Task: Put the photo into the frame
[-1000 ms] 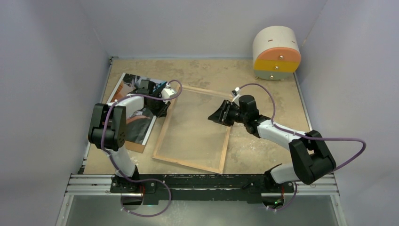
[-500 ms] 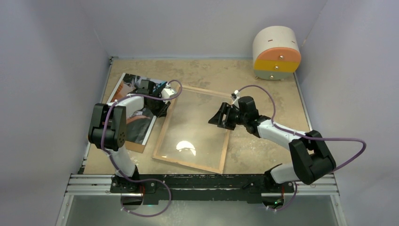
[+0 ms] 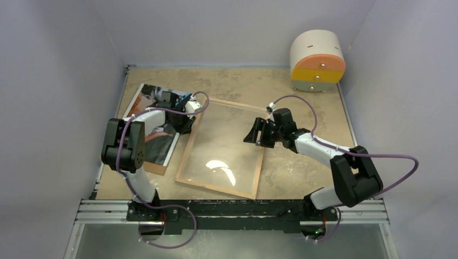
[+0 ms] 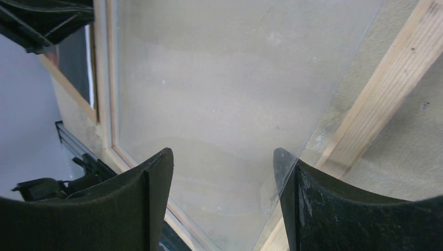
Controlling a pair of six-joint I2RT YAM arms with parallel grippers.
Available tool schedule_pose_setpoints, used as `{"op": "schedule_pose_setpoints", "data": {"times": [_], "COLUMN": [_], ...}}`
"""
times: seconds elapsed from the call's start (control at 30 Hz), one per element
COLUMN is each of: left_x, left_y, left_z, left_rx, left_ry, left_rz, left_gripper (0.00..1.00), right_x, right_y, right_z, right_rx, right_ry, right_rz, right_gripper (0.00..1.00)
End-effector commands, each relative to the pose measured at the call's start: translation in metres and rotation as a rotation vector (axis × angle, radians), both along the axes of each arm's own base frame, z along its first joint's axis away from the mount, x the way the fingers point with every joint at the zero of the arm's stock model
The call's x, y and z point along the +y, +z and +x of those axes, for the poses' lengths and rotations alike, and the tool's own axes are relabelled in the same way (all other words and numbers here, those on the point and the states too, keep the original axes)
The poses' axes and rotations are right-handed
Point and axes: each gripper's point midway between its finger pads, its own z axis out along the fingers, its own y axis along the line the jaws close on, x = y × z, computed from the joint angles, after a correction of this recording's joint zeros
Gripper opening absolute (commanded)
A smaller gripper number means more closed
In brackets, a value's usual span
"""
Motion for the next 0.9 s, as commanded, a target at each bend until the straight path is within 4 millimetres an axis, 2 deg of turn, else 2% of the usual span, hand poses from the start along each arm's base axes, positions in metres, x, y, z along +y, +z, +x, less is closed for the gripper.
{"op": "schedule_pose_setpoints", "data": {"times": [0.0,0.1,0.2,0.37,0.87], "left_x": [0.004,0.003,0.003,0.002,0.0], "left_y": [-0.051,-0.052,-0.051,-0.05,-0.048], "left_z": [-0.088,-0.089,-0.087,-0.086,-0.083], "left_rx": [0.367,0.37,0.368,0.366,0.364], "left_ry": [-0.015,-0.015,-0.014,-0.011,-0.014], "left_rz": [0.036,0.033,0.033,0.03,0.024], "left_gripper": [0.22,0.22,0.22,0.21,0.21], "right_x": [-0.012,-0.017,-0.023,-0.027,-0.003], "right_y": [-0.003,-0.005,-0.011,-0.014,-0.003], "right_z": [0.013,0.019,0.016,0.015,0.021], "right_rx": [-0.042,-0.055,-0.028,-0.029,-0.043], "right_ry": [-0.009,-0.027,-0.026,-0.026,0.026], "right_rz": [-0.1,-0.142,-0.186,-0.213,-0.138], "right_gripper": [0.73,0.73,0.79,0.81,0.81]}}
